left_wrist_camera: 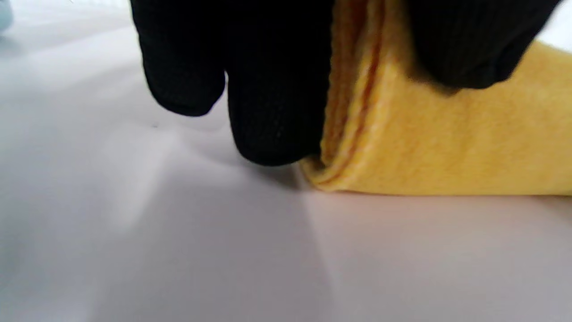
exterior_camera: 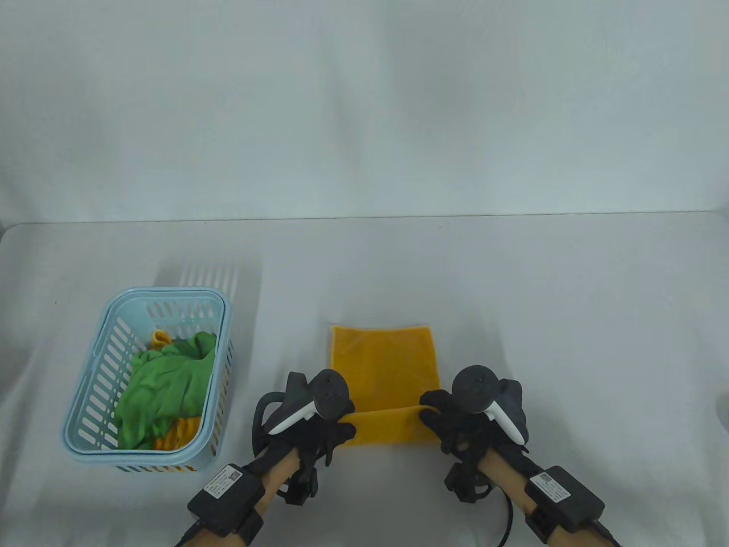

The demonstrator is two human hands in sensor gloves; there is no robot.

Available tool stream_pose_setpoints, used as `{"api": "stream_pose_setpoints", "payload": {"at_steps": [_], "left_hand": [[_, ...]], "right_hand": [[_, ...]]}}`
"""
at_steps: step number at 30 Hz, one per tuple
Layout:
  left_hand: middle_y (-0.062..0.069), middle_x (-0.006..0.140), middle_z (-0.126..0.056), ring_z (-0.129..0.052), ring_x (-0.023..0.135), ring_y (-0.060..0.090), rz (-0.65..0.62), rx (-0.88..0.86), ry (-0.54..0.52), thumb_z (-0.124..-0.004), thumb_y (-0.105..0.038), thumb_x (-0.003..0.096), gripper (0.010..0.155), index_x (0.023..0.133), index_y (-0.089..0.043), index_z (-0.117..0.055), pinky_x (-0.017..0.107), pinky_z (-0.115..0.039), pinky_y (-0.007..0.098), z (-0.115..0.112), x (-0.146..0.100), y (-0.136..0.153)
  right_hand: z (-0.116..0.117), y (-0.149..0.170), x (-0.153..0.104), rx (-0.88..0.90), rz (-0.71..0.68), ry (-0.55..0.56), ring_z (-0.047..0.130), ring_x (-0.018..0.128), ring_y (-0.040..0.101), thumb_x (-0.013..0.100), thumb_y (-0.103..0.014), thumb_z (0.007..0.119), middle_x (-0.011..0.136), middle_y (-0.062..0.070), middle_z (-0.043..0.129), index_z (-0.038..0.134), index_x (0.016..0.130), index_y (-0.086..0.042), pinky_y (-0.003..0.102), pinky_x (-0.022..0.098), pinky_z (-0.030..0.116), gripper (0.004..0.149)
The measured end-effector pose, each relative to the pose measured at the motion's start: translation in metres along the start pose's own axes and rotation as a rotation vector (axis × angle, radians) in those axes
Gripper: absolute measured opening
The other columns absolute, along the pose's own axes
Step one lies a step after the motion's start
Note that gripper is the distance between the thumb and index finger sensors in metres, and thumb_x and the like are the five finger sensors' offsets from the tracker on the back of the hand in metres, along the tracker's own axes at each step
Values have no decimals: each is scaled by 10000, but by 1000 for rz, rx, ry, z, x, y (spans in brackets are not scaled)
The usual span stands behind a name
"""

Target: Roll square towel into towel roll

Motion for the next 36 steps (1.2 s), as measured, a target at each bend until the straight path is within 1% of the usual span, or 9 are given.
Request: {"api": "stream_pose_setpoints", "payload": {"at_steps": [6, 12, 17, 19, 24, 26, 28, 31, 36], "left_hand": [[-105, 855, -880, -993, 698, 152, 66, 2, -55, -754, -539, 362, 670, 991, -334, -654, 649, -766, 458, 1, 2, 8], [-94, 906, -828, -950, 730, 157, 91, -15, -48, -747, -544, 364, 680, 1000, -332, -630, 669, -742, 466, -1, 4, 15], [-76, 958, -808, -951, 780, 174, 104, 7, -90, -747, -551, 359, 701, 1010, -326, -620, 669, -748, 471, 5, 2, 19], [-67, 974, -794, -942, 797, 186, 102, 19, -112, -750, -561, 352, 718, 1016, -325, -611, 671, -744, 476, 9, 0, 19], [-66, 997, -771, -924, 827, 201, 42, 104, -189, -766, -582, 330, 740, 1014, -346, -613, 678, -733, 488, 22, -11, 4], [-69, 1011, -743, -888, 858, 203, -14, 126, -192, -771, -578, 327, 732, 1009, -361, -616, 688, -718, 488, 23, -16, -6], [-76, 1032, -698, -831, 904, 205, -87, 157, -140, -775, -568, 328, 720, 1003, -383, -608, 705, -692, 490, 16, -16, -17], [-71, 1049, -670, -799, 933, 225, -108, 227, -80, -780, -566, 323, 734, 1008, -374, -599, 714, -675, 502, 2, -13, -25], [-63, 1082, -577, -722, 980, 235, -87, 296, -43, -781, -562, 325, 788, 1036, -353, -512, 729, -648, 504, -13, -6, -25]], "right_hand": [[-7, 12, 5, 36, 55, 28, 895, 653, 250, 319, -508, 779, 734, -40, 918, 713, 871, -321, 515, 584, 706, 587], [-11, 19, 7, 89, 77, 18, 878, 686, 258, 321, -504, 779, 770, -36, 900, 695, 885, -321, 514, 594, 696, 598], [-18, 19, 3, 44, 99, 69, 866, 726, 276, 318, -508, 787, 799, -23, 888, 688, 894, -317, 542, 614, 671, 614], [-23, 15, -1, 31, 86, 96, 852, 745, 283, 316, -514, 788, 817, -16, 873, 679, 899, -319, 548, 621, 661, 625], [-26, -9, -15, -37, -35, 117, 811, 800, 293, 310, -521, 788, 874, -19, 824, 645, 916, -327, 561, 638, 637, 652], [-21, -20, -21, -88, -107, 95, 769, 846, 292, 310, -519, 790, 915, -25, 778, 616, 927, -339, 564, 657, 614, 666], [-9, -29, -23, -162, -163, 7, 680, 918, 292, 312, -508, 796, 981, -34, 681, 560, 945, -354, 574, 687, 559, 693], [10, -31, -22, -302, -150, -62, 599, 978, 291, 312, -488, 809, 1029, -57, 604, 546, 947, -363, 585, 713, 509, 699], [29, -26, -15, -464, -144, -85, 539, 1013, 282, 308, -504, 808, 1065, -118, 480, 468, 960, -396, 589, 731, 473, 743]]}}
Point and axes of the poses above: the tracker on the back of each hand, its own y axis roughly to the little-finger side, its own x axis roughly from the wrist to the fingertips, z = x × y, the point moved 3 cm from there along x, roughly from the wrist to the fingertips
